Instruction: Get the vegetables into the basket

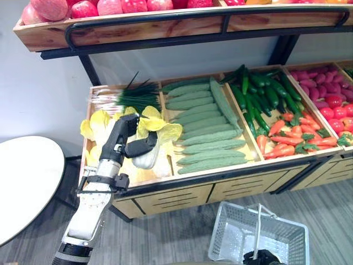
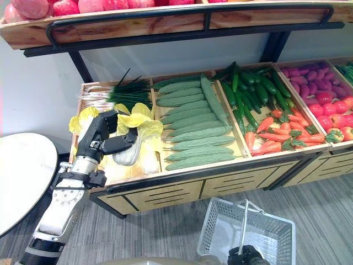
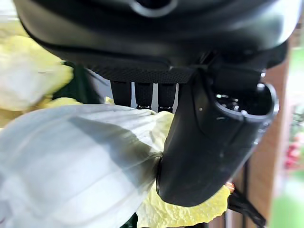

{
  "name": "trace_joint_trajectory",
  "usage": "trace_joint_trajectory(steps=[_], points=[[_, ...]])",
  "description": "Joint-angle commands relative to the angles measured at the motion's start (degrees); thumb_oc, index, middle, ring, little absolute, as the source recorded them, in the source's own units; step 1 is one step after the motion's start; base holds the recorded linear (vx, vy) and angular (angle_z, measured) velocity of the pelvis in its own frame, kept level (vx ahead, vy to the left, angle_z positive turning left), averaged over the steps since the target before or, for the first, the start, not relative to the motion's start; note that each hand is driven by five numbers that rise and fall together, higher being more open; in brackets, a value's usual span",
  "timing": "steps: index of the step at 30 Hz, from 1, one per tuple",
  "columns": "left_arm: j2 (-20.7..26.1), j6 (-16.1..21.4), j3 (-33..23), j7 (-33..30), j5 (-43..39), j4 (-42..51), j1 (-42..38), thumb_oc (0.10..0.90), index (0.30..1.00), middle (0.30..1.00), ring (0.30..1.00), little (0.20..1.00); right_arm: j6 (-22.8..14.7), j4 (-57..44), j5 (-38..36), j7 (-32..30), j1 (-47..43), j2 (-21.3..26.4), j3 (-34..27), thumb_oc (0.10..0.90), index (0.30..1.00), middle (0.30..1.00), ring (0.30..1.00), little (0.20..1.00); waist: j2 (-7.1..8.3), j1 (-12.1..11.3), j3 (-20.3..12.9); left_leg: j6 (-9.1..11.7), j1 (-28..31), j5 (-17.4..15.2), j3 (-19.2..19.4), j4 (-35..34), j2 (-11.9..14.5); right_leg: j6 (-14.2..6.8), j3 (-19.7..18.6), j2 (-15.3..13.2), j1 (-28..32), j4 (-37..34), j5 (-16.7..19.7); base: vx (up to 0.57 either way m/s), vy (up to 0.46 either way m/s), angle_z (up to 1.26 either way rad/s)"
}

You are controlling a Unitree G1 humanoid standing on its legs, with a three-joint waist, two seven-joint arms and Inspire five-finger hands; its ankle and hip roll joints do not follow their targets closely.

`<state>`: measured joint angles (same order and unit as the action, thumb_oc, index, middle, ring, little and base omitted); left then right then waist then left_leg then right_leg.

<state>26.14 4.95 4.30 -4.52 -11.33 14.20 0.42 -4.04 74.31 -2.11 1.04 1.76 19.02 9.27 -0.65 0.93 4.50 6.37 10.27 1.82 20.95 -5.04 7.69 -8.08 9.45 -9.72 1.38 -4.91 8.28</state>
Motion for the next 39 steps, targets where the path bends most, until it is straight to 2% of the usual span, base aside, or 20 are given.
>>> trace_joint_trajectory(steps=[1, 15, 21, 27, 29, 31, 32, 33, 34, 36, 37, 39], points=[[1.7, 6.6, -1.9, 0.7, -3.7, 4.5, -8.4, 0.4, 0.3, 0.3, 0.3, 0.3, -0.6, 3.5, 0.2, 0.8, -0.4, -0.6, 2.3, 0.4, 0.3, 0.3, 0.3, 0.3, 3.68, 0.7, -1.3, -0.1, -1.2, -0.2, -0.7, 0.0, -1.0, -2.8, -2.6, -1.7, 2.5, 2.9, -3.0, -0.03, 0.043, 0.01], [2.5, 6.6, 0.7, 0.1, -4.0, 4.6, -12.0, 0.4, 0.3, 0.3, 0.3, 0.3, -0.3, 2.3, -1.3, -0.5, -0.9, -0.1, 0.8, 0.4, 0.3, 0.3, 0.3, 0.3, 4.65, 1.4, -0.2, -1.7, -3.5, -1.2, -1.0, 0.0, -3.8, -4.7, -2.9, -4.7, -0.8, 4.1, -0.3, -0.03, 0.067, 0.04], [3.0, 6.9, 1.9, 0.4, -4.4, 3.3, -13.0, 0.4, 0.3, 0.3, 0.3, 0.3, -0.3, 1.6, -2.2, -1.3, -1.3, 0.0, -0.3, 0.4, 0.3, 0.3, 0.3, 0.3, 5.71, 2.5, 1.6, -2.8, -5.1, -1.8, 0.4, 0.0, -5.8, -6.2, -5.2, -6.6, -5.0, 5.8, 3.0, -0.06, 0.116, -0.13], [2.8, 6.7, 3.0, -0.3, -4.6, 1.2, -14.3, 0.4, 0.3, 0.3, 0.3, 0.3, -0.6, 0.7, -3.4, -2.0, -1.7, -0.8, -0.5, 0.4, 0.3, 0.3, 0.3, 0.3, 6.31, 3.0, 3.3, -2.8, -6.4, -1.5, 2.1, 0.0, -5.5, -6.8, -4.8, -6.8, -8.6, 7.7, 5.7, -0.07, 0.041, -0.13], [2.8, 6.7, 3.0, -0.5, -4.6, 0.8, -14.3, 0.4, 0.3, 0.3, 0.3, 0.3, -0.7, 0.7, -3.2, -2.1, -2.1, -1.1, -0.1, 0.4, 0.3, 0.3, 0.3, 0.3, 5.74, 2.6, 3.9, -2.9, -6.4, -1.4, 3.2, 0.0, -4.6, -6.7, -3.0, -6.9, -9.2, 10.2, 4.7, -0.09, 0.002, -0.16], [3.0, 6.6, 3.0, -0.5, -5.0, 0.8, -14.1, 0.4, 0.3, 0.3, 0.3, 0.3, -0.7, 0.7, -3.0, -2.2, -2.6, -1.2, 0.3, 0.4, 0.3, 0.3, 0.3, 0.3, 5.03, 2.2, 4.0, -3.1, -6.6, -1.0, 4.2, 0.0, -3.7, -6.0, -1.4, -7.3, -8.5, 12.8, 2.2, -0.14, 0.017, -0.14], [3.3, 6.5, 2.5, -0.7, -5.1, 0.9, -13.6, 0.4, 0.3, 0.3, 0.3, 0.3, -0.7, 0.7, -2.6, -2.4, -3.3, -1.3, 0.7, 0.4, 0.3, 0.3, 0.3, 0.3, 4.39, 1.0, 4.0, -3.1, -6.8, -0.4, 5.5, 0.0, -2.7, -5.2, 1.5, -8.3, -7.3, 15.4, 0.0, -0.13, 0.014, -0.21], [3.3, 6.5, 2.5, -0.7, -5.1, 0.9, -13.6, 0.4, 0.3, 0.3, 0.3, 0.3, -0.7, 0.7, -2.5, -2.4, -3.4, -1.3, 0.7, 0.4, 0.3, 0.3, 0.3, 0.3, 4.41, 1.0, 4.1, -3.1, -6.7, -0.4, 5.5, 0.0, -2.7, -5.2, 1.5, -8.3, -7.3, 15.6, -0.1, -0.24, 0.002, -0.84], [4.0, 6.4, 0.7, -1.2, -4.9, 1.4, -12.2, 0.4, 0.3, 0.3, 0.3, 0.3, -0.5, 0.4, -1.7, -2.4, -4.7, -1.2, 1.3, 0.4, 0.3, 0.3, 0.3, 0.3, 3.67, -1.1, 3.4, -3.5, -7.1, 0.6, 8.5, 0.0, -1.6, -4.3, 7.0, -10.0, -5.1, 20.1, -2.3, -0.13, -0.007, -0.68], [4.2, 6.3, -0.1, -1.3, -4.7, 1.7, -11.4, 0.4, 0.3, 0.3, 0.3, 0.3, -0.5, 0.4, -1.3, -2.3, -5.1, -1.3, 1.6, 0.4, 0.3, 0.3, 0.3, 0.3, 3.88, -1.7, 2.9, -3.3, -6.5, -0.6, 8.2, 0.0, -1.7, -5.1, 7.2, -10.6, -3.8, 21.4, -3.8, -0.07, -0.026, -0.57], [4.4, 6.5, -1.2, -1.6, -4.1, 1.8, -10.6, 0.4, 0.3, 0.3, 0.3, 0.3, -0.5, 0.3, -0.7, -2.0, -5.8, -1.5, 2.0, 0.4, 0.3, 0.3, 0.3, 0.3, 4.19, -2.8, 2.1, -3.3, -6.9, -0.1, 9.5, 0.0, -1.5, -5.2, 8.6, -10.8, -1.7, 21.1, -4.0, -0.07, -0.09, -0.6], [4.5, 6.4, -2.5, -1.4, -3.7, 2.4, -8.9, 0.4, 0.3, 0.3, 0.3, 0.3, -0.4, 0.4, -0.1, -1.8, -6.3, -1.7, 2.9, 0.4, 0.3, 0.3, 0.3, 0.3, 5.39, -4.0, 0.8, -2.9, -7.1, 0.6, 10.9, 0.0, -1.7, -5.6, 8.2, -8.9, 2.4, 15.5, -4.1, -0.06, -0.197, -0.43]])
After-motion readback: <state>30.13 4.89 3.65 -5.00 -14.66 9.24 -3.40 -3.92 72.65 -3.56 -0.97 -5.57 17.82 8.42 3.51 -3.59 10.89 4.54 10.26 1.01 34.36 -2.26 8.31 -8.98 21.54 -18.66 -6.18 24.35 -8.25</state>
